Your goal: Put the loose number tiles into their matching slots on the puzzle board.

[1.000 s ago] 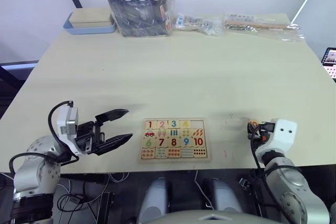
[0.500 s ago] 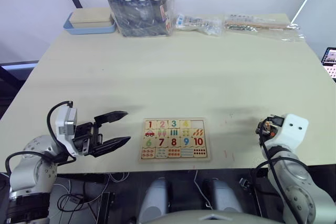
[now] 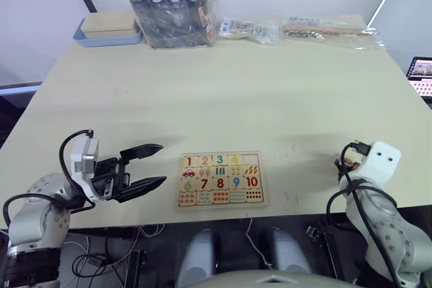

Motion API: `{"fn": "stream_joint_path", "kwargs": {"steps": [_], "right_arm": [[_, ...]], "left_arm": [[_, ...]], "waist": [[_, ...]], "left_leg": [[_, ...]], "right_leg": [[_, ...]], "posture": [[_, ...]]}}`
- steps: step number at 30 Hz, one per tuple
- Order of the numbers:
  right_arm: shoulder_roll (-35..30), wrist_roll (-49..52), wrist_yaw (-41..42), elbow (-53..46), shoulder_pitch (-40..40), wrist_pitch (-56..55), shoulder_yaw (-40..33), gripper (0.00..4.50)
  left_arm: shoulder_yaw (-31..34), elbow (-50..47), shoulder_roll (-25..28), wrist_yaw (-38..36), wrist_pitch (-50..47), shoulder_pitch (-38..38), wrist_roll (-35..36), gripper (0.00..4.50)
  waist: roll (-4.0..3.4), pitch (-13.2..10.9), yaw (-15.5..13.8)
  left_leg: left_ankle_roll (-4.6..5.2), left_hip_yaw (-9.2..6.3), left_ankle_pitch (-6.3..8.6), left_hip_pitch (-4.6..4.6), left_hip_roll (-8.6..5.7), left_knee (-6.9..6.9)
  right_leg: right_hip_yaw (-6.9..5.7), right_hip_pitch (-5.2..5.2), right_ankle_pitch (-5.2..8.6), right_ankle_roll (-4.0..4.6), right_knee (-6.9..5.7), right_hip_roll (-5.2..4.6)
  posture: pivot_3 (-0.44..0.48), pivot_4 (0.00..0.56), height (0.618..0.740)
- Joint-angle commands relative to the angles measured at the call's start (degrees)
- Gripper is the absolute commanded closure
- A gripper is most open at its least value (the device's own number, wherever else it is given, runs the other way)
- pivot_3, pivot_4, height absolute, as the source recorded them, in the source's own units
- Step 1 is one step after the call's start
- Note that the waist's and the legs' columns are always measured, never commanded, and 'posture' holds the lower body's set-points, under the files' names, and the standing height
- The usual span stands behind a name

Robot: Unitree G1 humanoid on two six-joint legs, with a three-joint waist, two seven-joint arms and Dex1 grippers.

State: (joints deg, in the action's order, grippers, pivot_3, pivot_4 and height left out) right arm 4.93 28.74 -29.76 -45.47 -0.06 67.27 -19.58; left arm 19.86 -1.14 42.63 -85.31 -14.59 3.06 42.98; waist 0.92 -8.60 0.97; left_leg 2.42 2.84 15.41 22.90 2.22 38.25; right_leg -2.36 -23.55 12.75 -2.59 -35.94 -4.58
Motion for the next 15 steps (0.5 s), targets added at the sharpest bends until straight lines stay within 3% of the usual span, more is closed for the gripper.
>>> {"fn": "stream_joint_path", "kwargs": {"steps": [1, 9, 13, 15], "right_arm": [[9.8, 1.3, -2.2, -0.5, -1.6, -0.3, 0.0, 3.55], [8.4, 3.8, -3.0, 3.0, -0.9, -1.3, 0.9, 3.55], [8.4, 8.9, -1.1, 4.1, 0.4, -1.4, -1.3, 1.42], [5.7, 10.5, -0.1, 3.1, 0.6, -0.6, -1.8, 0.69]], "left_arm": [[2.0, -2.9, 1.0, 0.2, -0.5, 0.9, 1.3, 0.0], [3.1, -8.9, 0.6, 4.2, -2.7, 3.6, 2.4, 0.0], [3.3, -10.8, 0.4, 5.6, -3.4, 4.4, 2.8, 0.0], [3.3, -11.2, 0.3, 6.0, -3.7, 4.6, 3.0, 0.0]], "waist": [[-0.02, 0.0, -0.1], [-0.04, 0.0, 0.0], [-0.04, 0.0, 0.0], [-0.04, 0.0, 0.0]], "left_leg": [[0.0, -0.01, 0.0, 0.01, 0.0, -0.03], [0.0, 0.02, 0.0, 0.07, -0.01, -0.03], [0.0, 0.0, 0.0, 0.05, 0.02, -0.03], [0.0, 0.0, 0.0, 0.04, 0.02, -0.03]], "right_leg": [[0.0, -0.01, 0.0, 0.01, 0.0, 0.0], [0.04, -0.06, 0.0, 0.02, 0.01, -0.02], [0.03, -0.06, 0.0, 0.0, 0.01, 0.0], [0.03, -0.06, 0.0, 0.0, 0.0, 0.01]], "posture": [[0.0, 0.15, 0.74], [0.0, 0.15, 0.74], [0.0, 0.15, 0.74], [0.0, 0.15, 0.74]]}}
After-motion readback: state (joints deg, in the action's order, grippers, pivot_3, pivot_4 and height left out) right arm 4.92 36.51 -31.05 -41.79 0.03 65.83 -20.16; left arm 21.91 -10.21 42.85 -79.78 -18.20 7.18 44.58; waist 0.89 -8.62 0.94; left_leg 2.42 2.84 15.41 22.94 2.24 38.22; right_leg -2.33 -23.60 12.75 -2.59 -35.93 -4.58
